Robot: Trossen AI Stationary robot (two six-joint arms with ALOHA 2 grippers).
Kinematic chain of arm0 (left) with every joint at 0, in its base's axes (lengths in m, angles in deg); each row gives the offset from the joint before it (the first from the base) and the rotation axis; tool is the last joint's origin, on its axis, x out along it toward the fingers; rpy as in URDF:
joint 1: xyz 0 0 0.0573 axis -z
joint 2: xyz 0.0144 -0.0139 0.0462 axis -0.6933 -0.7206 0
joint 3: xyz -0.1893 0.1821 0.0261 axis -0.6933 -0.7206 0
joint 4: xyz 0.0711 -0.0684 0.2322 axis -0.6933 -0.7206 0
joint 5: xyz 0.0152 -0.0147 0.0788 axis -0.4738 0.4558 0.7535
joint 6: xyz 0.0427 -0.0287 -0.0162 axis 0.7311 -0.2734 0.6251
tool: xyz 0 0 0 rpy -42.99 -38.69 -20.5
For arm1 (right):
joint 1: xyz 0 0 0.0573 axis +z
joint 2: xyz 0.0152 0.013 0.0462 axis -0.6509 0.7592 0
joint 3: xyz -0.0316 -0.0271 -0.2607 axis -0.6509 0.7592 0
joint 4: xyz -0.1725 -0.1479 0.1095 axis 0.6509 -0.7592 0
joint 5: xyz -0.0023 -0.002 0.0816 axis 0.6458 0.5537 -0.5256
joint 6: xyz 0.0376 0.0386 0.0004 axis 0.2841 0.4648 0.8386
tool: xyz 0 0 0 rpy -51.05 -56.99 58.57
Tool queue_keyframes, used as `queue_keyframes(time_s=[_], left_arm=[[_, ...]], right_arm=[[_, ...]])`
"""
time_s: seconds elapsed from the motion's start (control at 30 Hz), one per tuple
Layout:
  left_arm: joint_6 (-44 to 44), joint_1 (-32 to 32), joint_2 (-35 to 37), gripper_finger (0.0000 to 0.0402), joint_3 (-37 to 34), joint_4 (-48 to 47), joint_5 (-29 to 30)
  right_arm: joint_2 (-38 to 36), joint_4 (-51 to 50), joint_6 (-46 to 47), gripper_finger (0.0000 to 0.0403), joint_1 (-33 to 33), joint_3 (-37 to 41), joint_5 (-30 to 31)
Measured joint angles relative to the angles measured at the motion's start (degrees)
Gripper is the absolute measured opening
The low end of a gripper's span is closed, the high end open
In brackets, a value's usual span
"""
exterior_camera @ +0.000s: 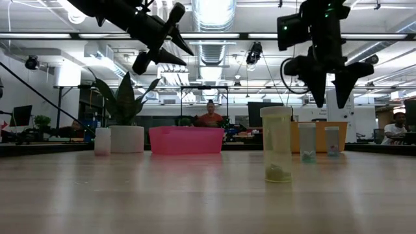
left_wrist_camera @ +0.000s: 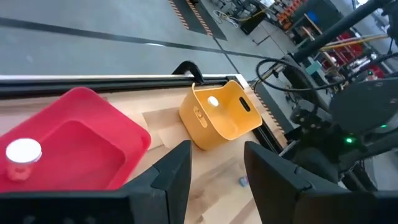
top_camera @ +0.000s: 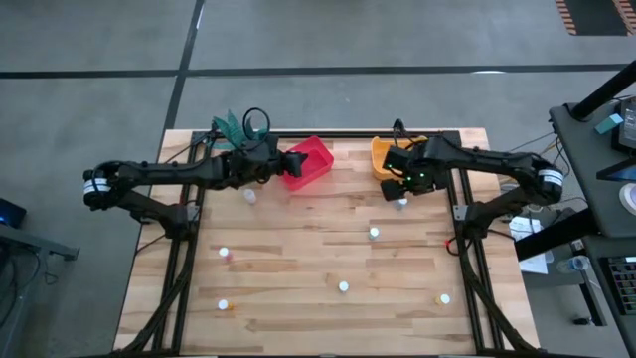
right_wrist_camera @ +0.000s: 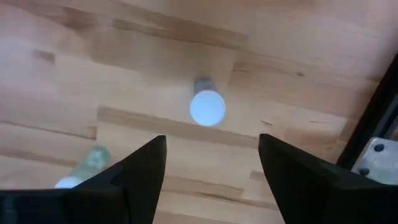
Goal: Pick and place medicine bottles into bin by pill shape (circle, oval)
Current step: Put the blue capsule bottle into the yellow bin
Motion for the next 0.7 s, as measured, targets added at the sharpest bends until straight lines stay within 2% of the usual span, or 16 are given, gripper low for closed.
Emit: queue_keyframes(time_s=[0.33,0.7], left_arm=[[0.34,0.0,0.13,0.0132,0.11,0.0,-0.19],[0.65,0.0,0.2,0.0132,0.19,0.03,-0.24]], right_arm=[[6.33,5.33,-0.69,0.0236,0.04,4.18,0.7],[6.01,12.54,1.08,0.0209,0.04,8.96,0.95]])
